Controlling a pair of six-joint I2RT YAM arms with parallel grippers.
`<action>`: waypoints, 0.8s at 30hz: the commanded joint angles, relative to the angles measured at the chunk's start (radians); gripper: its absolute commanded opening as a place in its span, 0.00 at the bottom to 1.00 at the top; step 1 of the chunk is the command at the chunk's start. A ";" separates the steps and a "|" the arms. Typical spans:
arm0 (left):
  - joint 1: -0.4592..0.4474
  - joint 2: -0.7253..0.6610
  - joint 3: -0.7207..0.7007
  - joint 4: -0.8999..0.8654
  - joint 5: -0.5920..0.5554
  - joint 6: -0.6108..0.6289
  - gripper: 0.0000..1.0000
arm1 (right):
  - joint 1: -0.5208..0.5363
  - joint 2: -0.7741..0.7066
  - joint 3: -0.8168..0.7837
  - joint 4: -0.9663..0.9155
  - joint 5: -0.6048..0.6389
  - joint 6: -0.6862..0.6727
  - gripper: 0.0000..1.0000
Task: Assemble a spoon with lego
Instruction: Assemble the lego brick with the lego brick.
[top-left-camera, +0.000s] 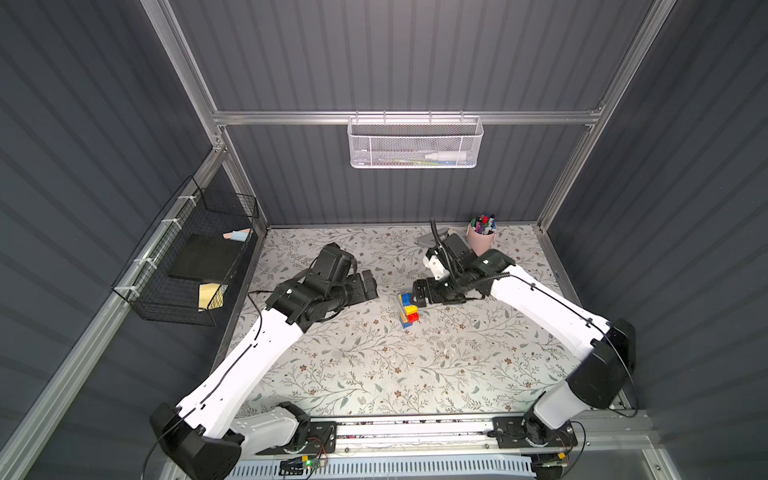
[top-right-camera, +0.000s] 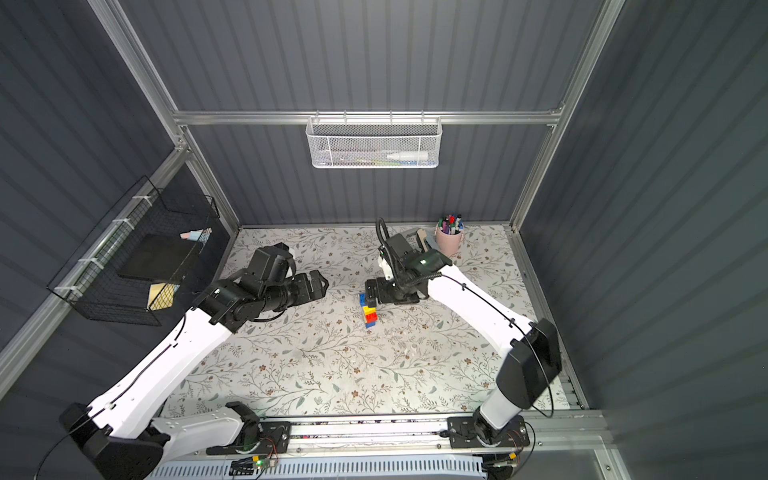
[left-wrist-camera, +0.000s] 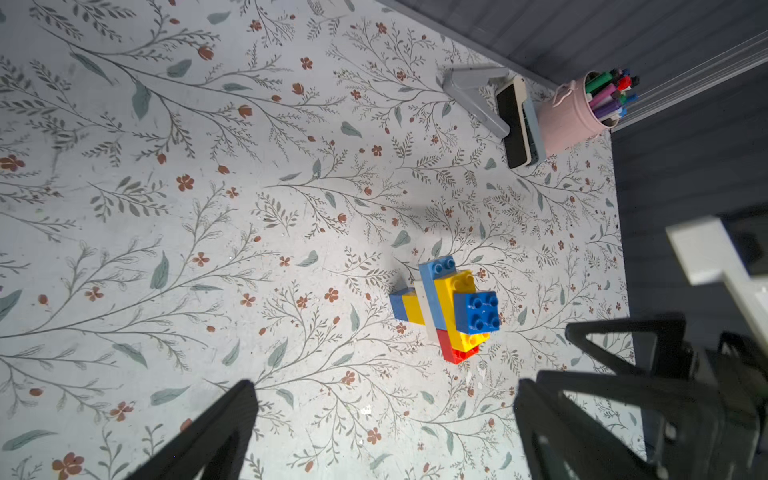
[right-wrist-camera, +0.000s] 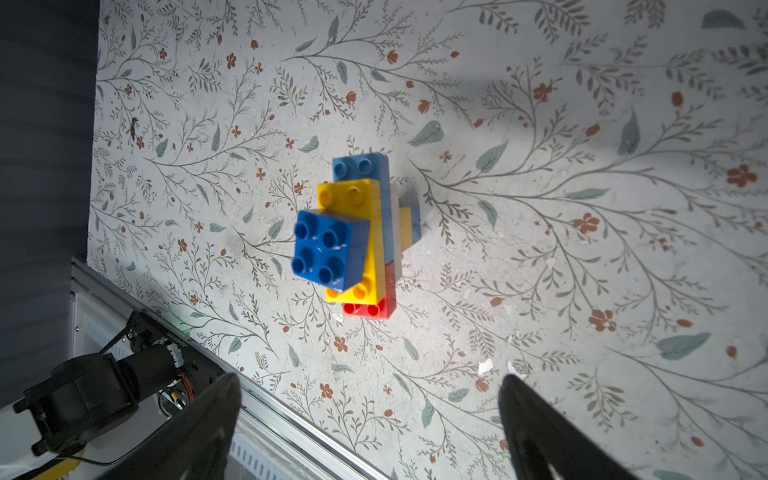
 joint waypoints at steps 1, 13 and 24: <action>-0.006 -0.056 -0.131 0.044 -0.045 0.029 0.99 | 0.024 0.086 0.117 -0.131 0.043 -0.034 0.94; -0.006 -0.205 -0.334 0.117 -0.016 0.048 0.99 | 0.086 0.332 0.417 -0.318 0.160 -0.064 0.83; -0.006 -0.215 -0.367 0.113 -0.003 0.064 0.99 | 0.103 0.427 0.519 -0.377 0.208 -0.071 0.74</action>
